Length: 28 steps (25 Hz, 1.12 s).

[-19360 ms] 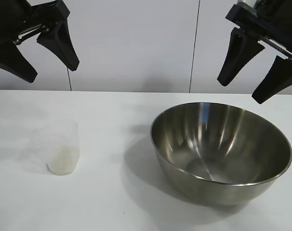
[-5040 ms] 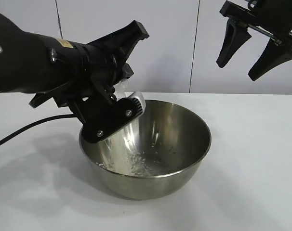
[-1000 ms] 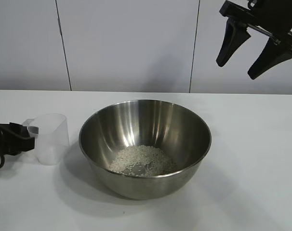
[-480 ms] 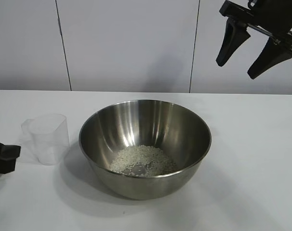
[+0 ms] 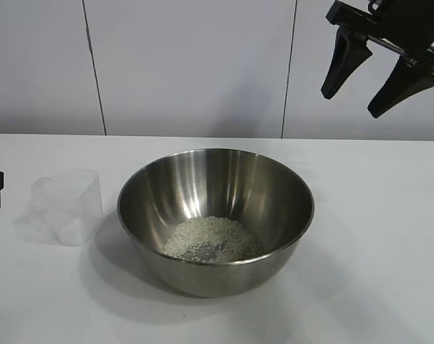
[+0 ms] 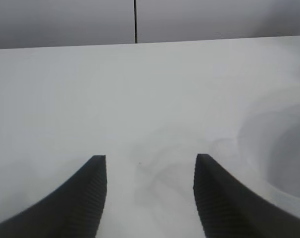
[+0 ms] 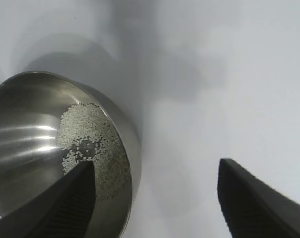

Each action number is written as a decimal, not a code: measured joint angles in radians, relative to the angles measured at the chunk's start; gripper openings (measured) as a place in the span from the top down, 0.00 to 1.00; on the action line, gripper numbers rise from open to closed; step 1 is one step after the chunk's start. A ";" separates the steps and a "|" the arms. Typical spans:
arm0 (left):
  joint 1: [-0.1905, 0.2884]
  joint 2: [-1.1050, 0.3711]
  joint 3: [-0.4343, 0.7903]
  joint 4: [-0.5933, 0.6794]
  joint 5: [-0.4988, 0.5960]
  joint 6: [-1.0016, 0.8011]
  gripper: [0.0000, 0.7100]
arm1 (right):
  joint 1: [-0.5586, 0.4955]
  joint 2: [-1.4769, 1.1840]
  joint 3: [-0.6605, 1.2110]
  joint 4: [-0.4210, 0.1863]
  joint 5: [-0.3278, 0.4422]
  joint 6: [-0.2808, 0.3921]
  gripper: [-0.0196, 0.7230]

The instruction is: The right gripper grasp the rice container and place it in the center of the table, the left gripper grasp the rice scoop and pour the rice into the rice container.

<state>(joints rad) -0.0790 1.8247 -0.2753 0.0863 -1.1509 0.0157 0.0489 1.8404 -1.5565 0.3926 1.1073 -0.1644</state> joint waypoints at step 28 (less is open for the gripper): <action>0.000 -0.198 -0.393 0.479 0.494 -0.468 0.45 | 0.000 0.000 0.000 0.000 -0.004 -0.012 0.32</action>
<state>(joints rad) -0.0790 1.6270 -0.6687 0.5657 -0.6569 -0.4528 0.0489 1.8404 -1.5565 0.3926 1.1032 -0.1766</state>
